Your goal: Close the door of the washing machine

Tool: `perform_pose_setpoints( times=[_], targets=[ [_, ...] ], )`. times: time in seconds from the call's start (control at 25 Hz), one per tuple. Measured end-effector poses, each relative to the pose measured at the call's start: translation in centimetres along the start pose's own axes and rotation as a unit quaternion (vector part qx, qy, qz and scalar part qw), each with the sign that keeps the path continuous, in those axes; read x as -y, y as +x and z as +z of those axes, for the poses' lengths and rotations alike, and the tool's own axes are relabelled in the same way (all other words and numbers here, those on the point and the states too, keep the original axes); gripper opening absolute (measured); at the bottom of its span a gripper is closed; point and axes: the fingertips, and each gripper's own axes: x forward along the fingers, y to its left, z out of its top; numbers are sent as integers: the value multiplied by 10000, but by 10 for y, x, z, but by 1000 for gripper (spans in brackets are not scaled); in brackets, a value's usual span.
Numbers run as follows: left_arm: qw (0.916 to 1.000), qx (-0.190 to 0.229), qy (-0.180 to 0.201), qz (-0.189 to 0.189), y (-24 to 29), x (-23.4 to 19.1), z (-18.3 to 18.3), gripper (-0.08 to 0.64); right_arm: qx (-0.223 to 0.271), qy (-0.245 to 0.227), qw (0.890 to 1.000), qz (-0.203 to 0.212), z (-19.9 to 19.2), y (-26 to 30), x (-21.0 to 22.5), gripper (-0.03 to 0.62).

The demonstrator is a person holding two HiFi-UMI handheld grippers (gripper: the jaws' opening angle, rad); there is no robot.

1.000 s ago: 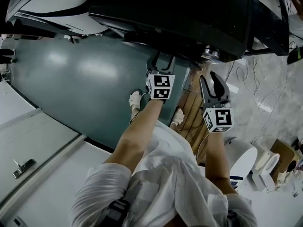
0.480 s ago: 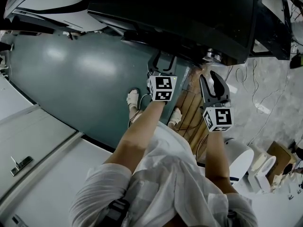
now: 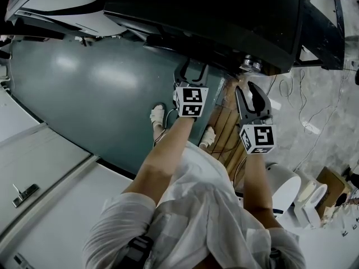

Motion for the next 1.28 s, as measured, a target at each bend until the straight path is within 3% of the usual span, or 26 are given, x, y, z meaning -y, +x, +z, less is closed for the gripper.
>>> perform_pose_setpoints(
  times=[0.56, 0.88, 1.16, 1.28],
  targets=[
    [9991, -149, 16, -397, -12, -6, 6, 229, 147, -110, 9998, -31, 18, -35, -7, 172],
    [9973, 620, 134, -369, -73, -14, 76, 218, 368, -121, 9992, -128, 36, -69, -3, 167],
    [9883, 1420, 306, -467, -150, -6, 149, 89, 816, -259, 9963, -78, 75, -99, -10, 161],
    [9852, 1625, 445, -326, -183, -1, 165, 23, 983, -378, 9944, 49, 91, -114, -17, 106]
  ],
)
